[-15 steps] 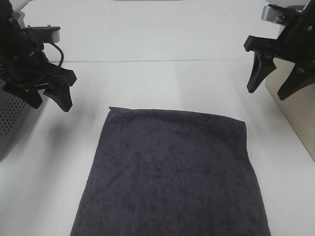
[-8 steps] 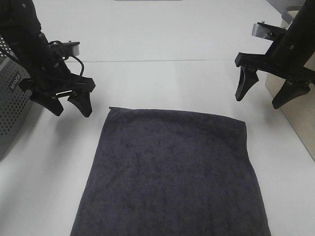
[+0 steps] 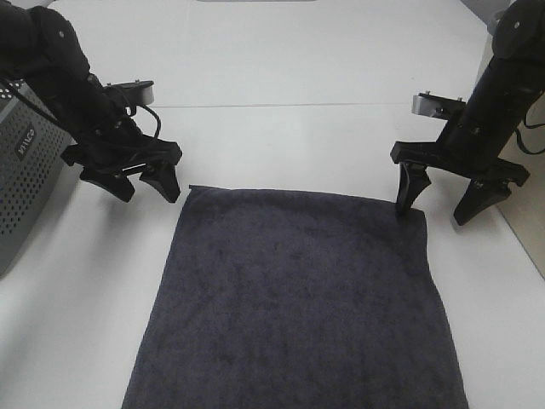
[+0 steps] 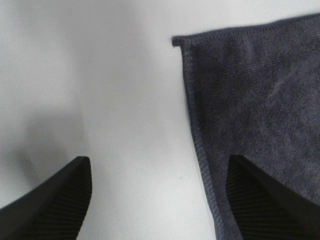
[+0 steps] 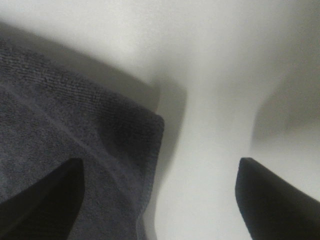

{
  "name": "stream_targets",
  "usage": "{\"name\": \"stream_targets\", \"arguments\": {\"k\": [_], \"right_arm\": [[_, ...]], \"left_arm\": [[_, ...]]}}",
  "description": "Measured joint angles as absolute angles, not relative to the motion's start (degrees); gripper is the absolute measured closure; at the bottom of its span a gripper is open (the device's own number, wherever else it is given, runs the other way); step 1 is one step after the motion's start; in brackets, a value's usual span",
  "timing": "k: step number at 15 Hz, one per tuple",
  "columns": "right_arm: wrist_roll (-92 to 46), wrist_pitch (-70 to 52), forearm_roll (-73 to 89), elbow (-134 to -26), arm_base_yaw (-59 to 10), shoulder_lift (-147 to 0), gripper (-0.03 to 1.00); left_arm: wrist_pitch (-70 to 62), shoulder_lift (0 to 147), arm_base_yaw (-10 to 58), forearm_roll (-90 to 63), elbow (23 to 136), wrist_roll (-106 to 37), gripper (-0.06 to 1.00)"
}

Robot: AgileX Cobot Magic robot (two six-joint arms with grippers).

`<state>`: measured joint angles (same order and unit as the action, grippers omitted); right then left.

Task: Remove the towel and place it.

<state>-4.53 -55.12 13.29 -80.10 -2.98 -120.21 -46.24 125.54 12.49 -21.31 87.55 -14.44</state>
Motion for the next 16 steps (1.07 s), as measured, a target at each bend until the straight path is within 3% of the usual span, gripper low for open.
{"name": "stream_targets", "arguments": {"k": [16], "right_arm": [[-9.5,-52.6,18.8,-80.3,-3.0,-124.7,0.21]], "left_arm": [[-43.7,132.6,14.6,-28.5,94.2,-18.1,0.24]]}}
